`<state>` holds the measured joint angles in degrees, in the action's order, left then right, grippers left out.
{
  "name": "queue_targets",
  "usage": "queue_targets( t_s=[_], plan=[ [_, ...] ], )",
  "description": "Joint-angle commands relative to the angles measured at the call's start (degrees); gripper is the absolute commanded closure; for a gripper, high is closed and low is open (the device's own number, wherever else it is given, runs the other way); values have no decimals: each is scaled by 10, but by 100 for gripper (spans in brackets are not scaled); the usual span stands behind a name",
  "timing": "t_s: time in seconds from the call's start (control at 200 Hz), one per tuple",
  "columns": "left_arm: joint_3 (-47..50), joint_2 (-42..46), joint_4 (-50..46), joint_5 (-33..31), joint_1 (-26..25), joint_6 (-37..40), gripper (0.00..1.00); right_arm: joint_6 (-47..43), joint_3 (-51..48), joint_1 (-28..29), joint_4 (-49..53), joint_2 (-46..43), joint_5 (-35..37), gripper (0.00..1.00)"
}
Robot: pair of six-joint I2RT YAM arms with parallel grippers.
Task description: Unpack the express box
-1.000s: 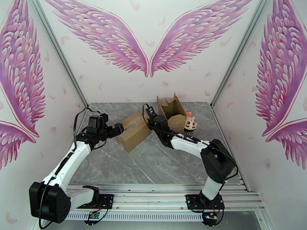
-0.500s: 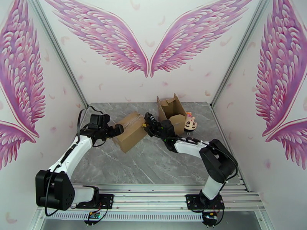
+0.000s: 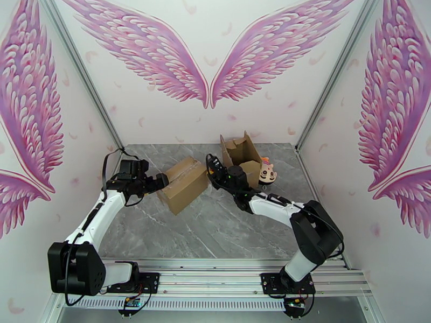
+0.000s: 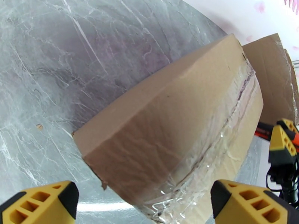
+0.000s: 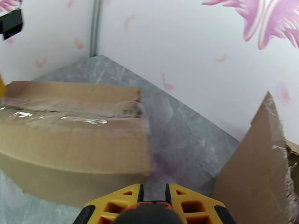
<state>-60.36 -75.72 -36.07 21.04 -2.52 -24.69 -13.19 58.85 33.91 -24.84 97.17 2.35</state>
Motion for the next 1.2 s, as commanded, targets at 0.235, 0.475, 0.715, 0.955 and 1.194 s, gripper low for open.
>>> queue_targets(
  t_s=[0.235, 0.475, 0.715, 0.955, 1.194],
  plan=[
    [4, 13, 6, 13, -2, -2, 1, 13, 175, -18, 33, 132, 76, 96],
    [-10, -17, 0, 35, -4, 25, 1, -7, 162, -21, -36, 155, -157, 95],
    [-21, -35, -8, 53, -4, 51, 1, 30, 40, -19, -127, 77, -244, 95],
    [-9, -40, -21, 82, -15, 70, 1, 73, -80, 11, -85, -38, -224, 94],
    [12, -11, -38, 49, -46, 73, 1, 109, -121, 27, 56, -146, -45, 94]
  ],
)
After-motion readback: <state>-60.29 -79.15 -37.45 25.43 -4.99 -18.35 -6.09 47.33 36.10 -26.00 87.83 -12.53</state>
